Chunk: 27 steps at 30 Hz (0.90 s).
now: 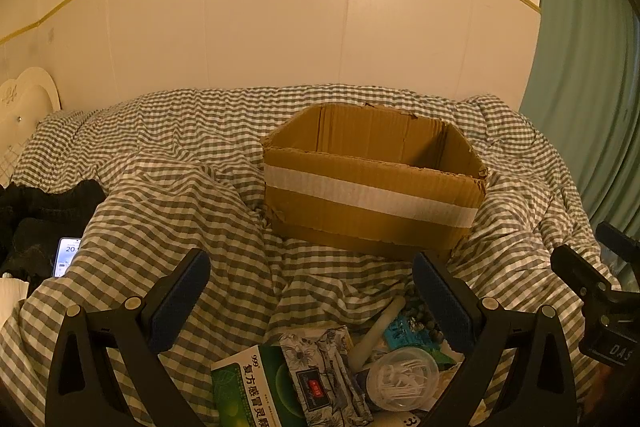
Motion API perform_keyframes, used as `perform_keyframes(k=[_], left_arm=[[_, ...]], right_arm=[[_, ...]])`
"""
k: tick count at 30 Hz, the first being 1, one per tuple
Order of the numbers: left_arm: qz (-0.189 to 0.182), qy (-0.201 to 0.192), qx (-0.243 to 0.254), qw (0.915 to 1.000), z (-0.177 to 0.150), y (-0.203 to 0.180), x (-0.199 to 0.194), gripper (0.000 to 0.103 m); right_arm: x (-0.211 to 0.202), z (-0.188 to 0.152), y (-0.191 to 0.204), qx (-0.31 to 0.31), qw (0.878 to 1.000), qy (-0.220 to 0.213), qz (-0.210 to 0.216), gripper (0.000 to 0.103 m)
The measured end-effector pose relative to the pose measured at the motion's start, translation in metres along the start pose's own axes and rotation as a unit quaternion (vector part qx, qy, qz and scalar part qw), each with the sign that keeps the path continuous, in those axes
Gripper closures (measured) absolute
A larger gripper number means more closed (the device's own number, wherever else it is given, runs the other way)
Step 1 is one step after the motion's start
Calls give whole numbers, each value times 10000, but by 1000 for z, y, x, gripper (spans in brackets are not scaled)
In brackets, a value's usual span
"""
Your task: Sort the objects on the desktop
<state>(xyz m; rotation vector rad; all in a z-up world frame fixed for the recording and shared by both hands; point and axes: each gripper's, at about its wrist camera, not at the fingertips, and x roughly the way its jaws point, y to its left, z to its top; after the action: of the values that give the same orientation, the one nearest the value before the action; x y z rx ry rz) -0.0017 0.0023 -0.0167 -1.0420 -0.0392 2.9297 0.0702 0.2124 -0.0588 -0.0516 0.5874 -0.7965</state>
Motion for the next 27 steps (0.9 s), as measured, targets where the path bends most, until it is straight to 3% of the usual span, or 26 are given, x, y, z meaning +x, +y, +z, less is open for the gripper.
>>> perform_keyframes(k=[20,27], left_arm=[[73,107,16,9999,-12,4,-13,0],[185,322,-33,9993,-21,14,-11,0]], right_arm=[[-11,1,1,249,9995,93,-197,0],[-15,0,4,308,9994,78,-106,0]])
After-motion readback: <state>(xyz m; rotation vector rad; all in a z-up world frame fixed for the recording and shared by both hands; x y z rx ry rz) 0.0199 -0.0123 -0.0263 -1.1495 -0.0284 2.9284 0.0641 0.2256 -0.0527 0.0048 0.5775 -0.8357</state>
